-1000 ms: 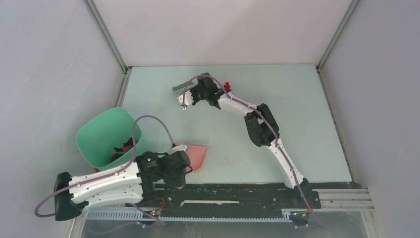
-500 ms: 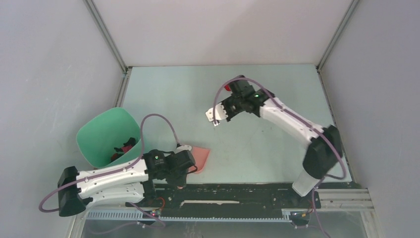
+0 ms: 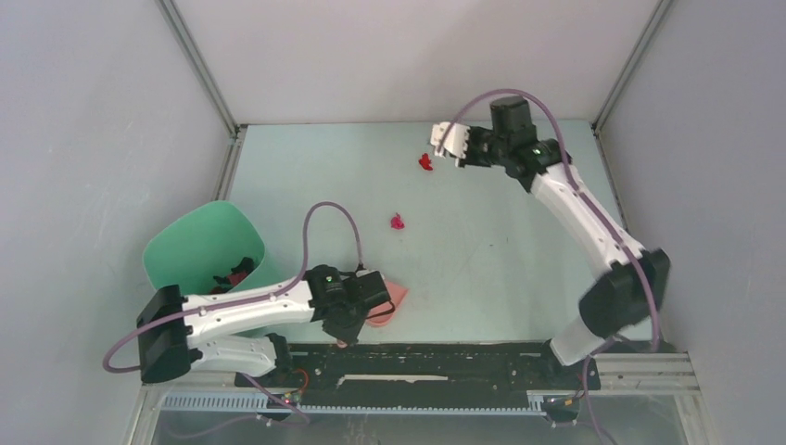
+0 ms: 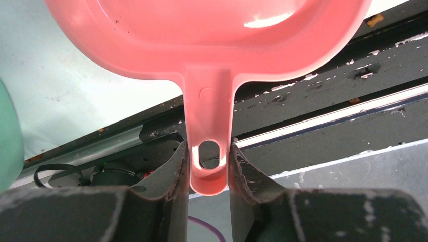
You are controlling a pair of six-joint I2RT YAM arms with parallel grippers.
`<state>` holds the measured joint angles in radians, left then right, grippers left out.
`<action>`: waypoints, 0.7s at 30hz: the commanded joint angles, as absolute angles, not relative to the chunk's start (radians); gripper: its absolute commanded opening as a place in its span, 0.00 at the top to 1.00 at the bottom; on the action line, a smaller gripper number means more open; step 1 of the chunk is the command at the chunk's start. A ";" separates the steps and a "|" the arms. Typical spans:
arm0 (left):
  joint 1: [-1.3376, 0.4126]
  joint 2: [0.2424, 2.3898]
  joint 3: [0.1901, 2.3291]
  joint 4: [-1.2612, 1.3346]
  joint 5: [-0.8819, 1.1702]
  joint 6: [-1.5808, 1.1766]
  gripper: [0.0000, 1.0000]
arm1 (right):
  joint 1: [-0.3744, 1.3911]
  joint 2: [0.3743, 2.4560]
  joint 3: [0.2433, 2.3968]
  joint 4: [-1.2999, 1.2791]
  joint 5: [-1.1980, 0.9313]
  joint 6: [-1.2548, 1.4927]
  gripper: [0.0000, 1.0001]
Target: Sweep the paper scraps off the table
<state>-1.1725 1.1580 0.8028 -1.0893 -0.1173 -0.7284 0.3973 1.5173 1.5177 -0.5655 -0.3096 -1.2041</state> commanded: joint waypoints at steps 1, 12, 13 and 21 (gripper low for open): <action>-1.169 1.249 0.874 -1.110 -0.097 -0.688 1.00 | 0.409 1.748 1.766 -0.546 -0.179 -1.002 1.00; -1.112 1.307 0.851 -0.953 0.046 -0.780 1.00 | 0.448 2.281 2.292 -0.621 0.055 -0.982 1.00; -1.104 1.313 0.862 -0.959 0.044 -0.770 1.00 | 0.454 2.307 2.316 -0.620 0.067 -0.984 1.00; -1.028 1.445 0.919 -0.915 0.022 -0.687 1.00 | 0.517 2.333 2.223 -0.593 0.090 -0.998 1.00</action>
